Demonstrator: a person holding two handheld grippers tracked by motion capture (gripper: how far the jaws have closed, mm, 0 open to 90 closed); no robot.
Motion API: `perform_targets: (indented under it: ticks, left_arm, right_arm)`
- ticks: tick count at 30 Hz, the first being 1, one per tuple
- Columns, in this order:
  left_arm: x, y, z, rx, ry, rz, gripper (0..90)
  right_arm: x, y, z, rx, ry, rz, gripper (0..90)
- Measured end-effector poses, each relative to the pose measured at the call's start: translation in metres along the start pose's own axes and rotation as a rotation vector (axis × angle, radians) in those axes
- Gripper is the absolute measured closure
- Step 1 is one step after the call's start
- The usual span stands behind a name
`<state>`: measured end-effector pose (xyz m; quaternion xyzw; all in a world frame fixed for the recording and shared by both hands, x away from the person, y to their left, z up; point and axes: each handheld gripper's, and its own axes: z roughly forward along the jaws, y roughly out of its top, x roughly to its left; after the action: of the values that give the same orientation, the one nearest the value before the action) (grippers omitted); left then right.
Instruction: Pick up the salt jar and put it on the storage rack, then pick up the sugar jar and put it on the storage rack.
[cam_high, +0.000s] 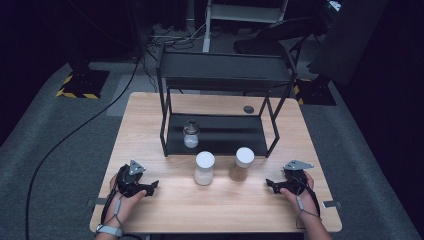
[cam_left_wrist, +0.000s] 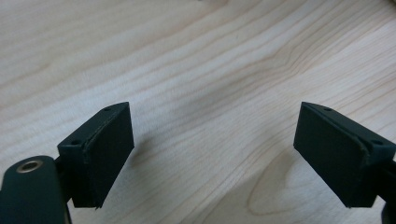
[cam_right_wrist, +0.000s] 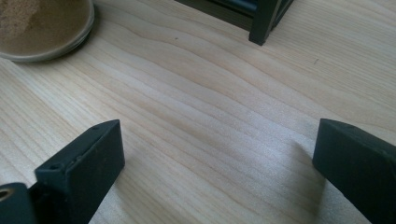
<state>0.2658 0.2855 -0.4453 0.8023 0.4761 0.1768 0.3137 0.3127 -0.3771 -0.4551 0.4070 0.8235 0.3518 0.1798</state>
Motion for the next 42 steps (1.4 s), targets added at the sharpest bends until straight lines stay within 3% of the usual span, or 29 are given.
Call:
perform_targets:
  ticks: [4,15,18,21,37,42]
  left_arm:
    - [-0.001,-0.013,0.002,-0.051,0.004,-0.006,7.6]
    - [-0.001,-0.013,0.002,-0.051,0.006,-0.004,6.3]
    - [-0.001,-0.013,0.002,-0.049,0.007,-0.007,5.7]
    - [-0.001,-0.013,0.002,-0.049,0.007,-0.008,5.7]
    - [-0.004,-0.012,0.002,-0.044,0.02,-0.019,4.6]
    - [-0.004,-0.013,0.002,-0.045,0.019,-0.02,4.6]
  right_arm:
    - [0.0,0.0,0.0,-0.001,0.0,-0.001,2.1]
    - [-0.003,0.0,0.0,-0.004,0.011,-0.008,4.0]
    - [-0.008,-0.002,-0.001,-0.025,0.037,0.018,4.9]
    - [-0.006,0.001,-0.007,-0.04,0.025,0.016,5.0]
    - [-0.004,0.028,-0.042,-0.113,0.058,0.014,5.5]
    - [-0.001,0.041,-0.054,-0.133,0.075,-0.008,5.7]
